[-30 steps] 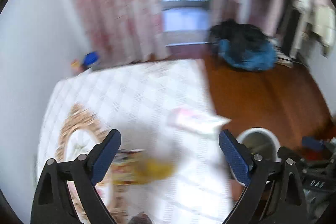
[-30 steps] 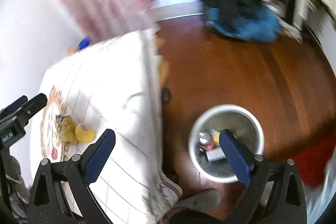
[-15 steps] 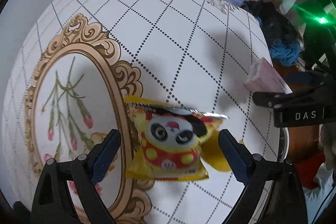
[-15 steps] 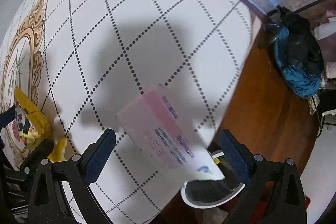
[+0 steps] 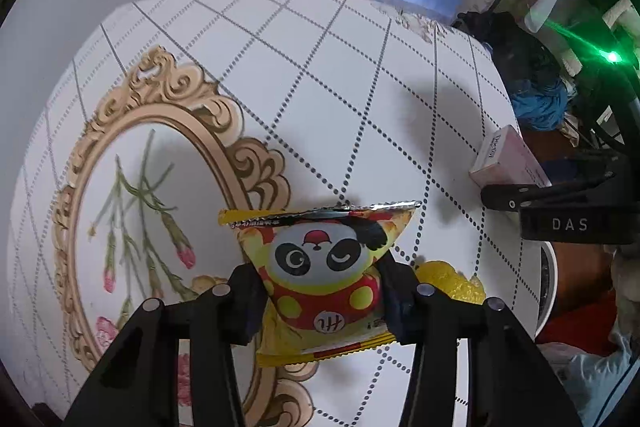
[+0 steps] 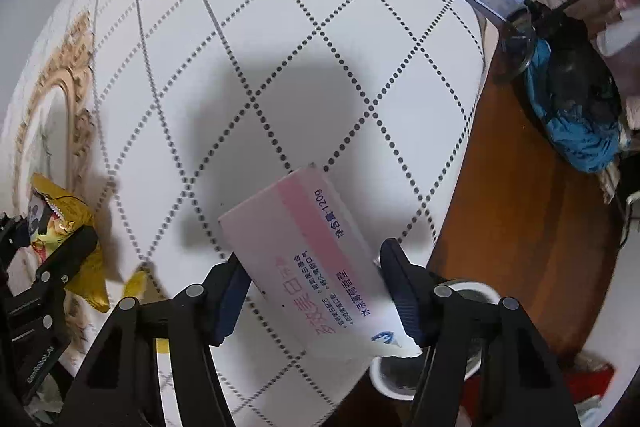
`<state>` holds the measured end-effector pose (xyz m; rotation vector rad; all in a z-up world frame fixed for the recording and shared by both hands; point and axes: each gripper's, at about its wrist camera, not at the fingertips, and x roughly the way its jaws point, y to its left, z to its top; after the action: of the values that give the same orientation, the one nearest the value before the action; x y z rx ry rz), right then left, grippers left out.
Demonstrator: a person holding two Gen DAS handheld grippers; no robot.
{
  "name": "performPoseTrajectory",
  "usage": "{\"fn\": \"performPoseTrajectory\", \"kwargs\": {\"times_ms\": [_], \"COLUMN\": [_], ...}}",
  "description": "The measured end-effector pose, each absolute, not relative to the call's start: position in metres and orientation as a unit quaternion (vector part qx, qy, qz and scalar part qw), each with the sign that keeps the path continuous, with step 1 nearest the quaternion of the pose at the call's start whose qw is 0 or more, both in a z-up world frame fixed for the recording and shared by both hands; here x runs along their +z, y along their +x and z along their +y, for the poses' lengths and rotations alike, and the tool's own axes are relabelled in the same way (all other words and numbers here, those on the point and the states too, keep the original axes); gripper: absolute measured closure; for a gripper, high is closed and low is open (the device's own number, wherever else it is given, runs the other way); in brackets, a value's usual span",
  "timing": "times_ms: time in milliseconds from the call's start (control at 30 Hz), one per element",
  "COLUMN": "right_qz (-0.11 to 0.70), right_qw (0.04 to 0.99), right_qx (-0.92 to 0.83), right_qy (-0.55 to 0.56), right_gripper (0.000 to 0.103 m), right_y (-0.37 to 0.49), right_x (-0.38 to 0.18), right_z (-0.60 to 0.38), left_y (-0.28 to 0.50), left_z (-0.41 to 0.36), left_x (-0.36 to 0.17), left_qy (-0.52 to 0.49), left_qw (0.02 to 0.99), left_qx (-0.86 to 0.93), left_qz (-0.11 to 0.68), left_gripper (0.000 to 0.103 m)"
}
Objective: Collect trash
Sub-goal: 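Grasp the pink-and-white box with the right tool while the left tool grasps the panda snack bag, then carry the pink box and snack bag over the bin and open both tools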
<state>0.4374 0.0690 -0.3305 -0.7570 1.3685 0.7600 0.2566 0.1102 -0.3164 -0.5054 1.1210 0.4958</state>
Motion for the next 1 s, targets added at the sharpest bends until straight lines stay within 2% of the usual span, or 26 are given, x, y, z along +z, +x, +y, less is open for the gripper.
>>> {"fn": "performPoseTrajectory", "kwargs": {"times_ms": [400, 733, 833, 1000], "right_qz": [0.564, 0.514, 0.512, 0.545], "right_qw": [0.726, 0.809, 0.824, 0.819], "right_qx": [0.345, 0.279, 0.238, 0.180], "right_qy": [-0.188, -0.064, -0.047, -0.008], "right_gripper": [0.042, 0.042, 0.042, 0.042], "right_y": [0.414, 0.426, 0.434, 0.452], "right_x": [-0.261, -0.179, -0.176, -0.209], "right_z": [-0.012, -0.165, -0.218, -0.298], "left_y": [0.258, 0.299, 0.318, 0.359], "left_z": [0.086, -0.009, -0.048, -0.110], "left_x": [-0.232, -0.162, -0.158, -0.183], "left_qy": [-0.151, -0.110, -0.104, -0.098], "left_qw": [0.841, 0.895, 0.904, 0.898], "left_qx": [0.251, 0.172, 0.134, 0.069], "left_qz": [0.454, 0.396, 0.393, 0.423], "left_gripper": [0.061, 0.061, 0.061, 0.061]}}
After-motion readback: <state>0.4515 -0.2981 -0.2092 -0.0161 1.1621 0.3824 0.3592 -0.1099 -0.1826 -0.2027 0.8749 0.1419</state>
